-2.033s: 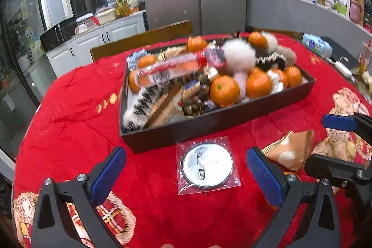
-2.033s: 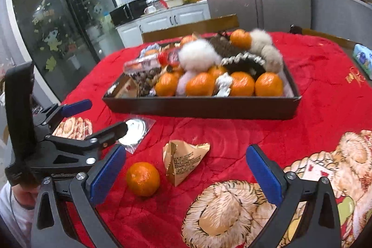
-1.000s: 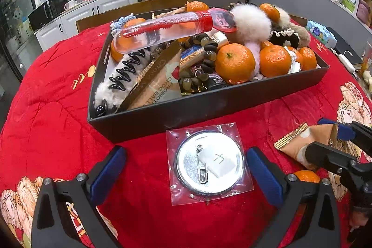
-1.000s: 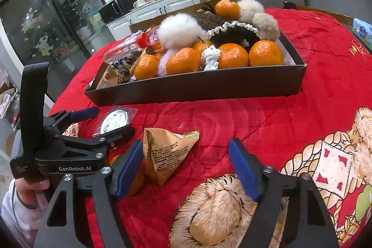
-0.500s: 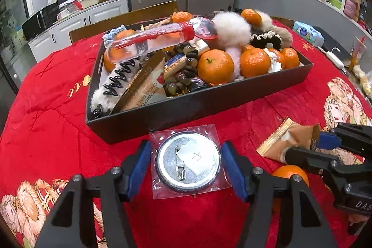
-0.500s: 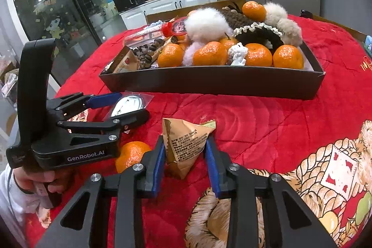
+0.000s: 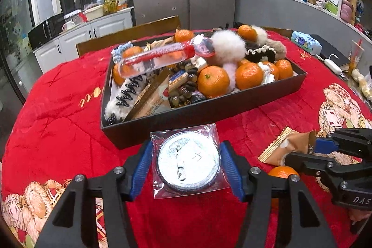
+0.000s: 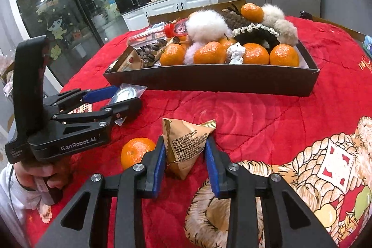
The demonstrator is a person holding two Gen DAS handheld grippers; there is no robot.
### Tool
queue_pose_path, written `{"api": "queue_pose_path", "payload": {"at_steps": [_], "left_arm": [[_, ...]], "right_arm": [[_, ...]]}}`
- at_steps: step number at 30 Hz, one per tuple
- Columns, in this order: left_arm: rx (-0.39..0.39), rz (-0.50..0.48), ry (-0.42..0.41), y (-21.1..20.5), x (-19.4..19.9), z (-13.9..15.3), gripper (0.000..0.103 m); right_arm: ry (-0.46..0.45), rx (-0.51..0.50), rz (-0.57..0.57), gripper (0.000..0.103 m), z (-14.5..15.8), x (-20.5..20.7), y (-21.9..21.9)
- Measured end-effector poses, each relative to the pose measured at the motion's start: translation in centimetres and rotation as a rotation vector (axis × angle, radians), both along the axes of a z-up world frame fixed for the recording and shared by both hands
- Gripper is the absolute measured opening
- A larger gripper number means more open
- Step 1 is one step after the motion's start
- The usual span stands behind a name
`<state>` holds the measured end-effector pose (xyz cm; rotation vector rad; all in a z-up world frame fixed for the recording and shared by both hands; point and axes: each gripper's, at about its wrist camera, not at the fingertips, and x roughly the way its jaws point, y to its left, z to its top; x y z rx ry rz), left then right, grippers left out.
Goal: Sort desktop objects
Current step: 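Lift the snack packet with the right tool while the left tool lifts the bagged tin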
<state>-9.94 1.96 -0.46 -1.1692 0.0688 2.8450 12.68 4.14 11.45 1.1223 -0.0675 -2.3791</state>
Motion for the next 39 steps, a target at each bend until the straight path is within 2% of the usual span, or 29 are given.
{"api": "queue_pose_path", "payload": {"at_steps": [16, 20, 24, 30, 39], "left_arm": [[0.021, -0.003, 0.004, 0.3, 0.4, 0.1, 0.061], [-0.005, 0.020, 0.031, 0.3, 0.7, 0.6, 0.061], [0.004, 0.019, 0.055, 0.2, 1.1, 1.4, 0.061], [-0.025, 0.011, 0.109, 0.7, 1.9, 2.7, 0.061], [-0.032, -0.001, 0.089, 1.5, 2.1, 2.4, 0.061]], "right_arm": [[0.010, 0.004, -0.036, 0.031, 0.4, 0.0, 0.5], [0.055, 0.039, -0.081, 0.031, 0.9, 0.3, 0.8], [0.124, 0.075, -0.097, 0.031, 1.9, 0.8, 0.8], [0.218, 0.101, -0.104, 0.031, 3.7, 1.8, 0.5], [0.255, 0.098, -0.105, 0.031, 4.5, 2.6, 0.3]]}}
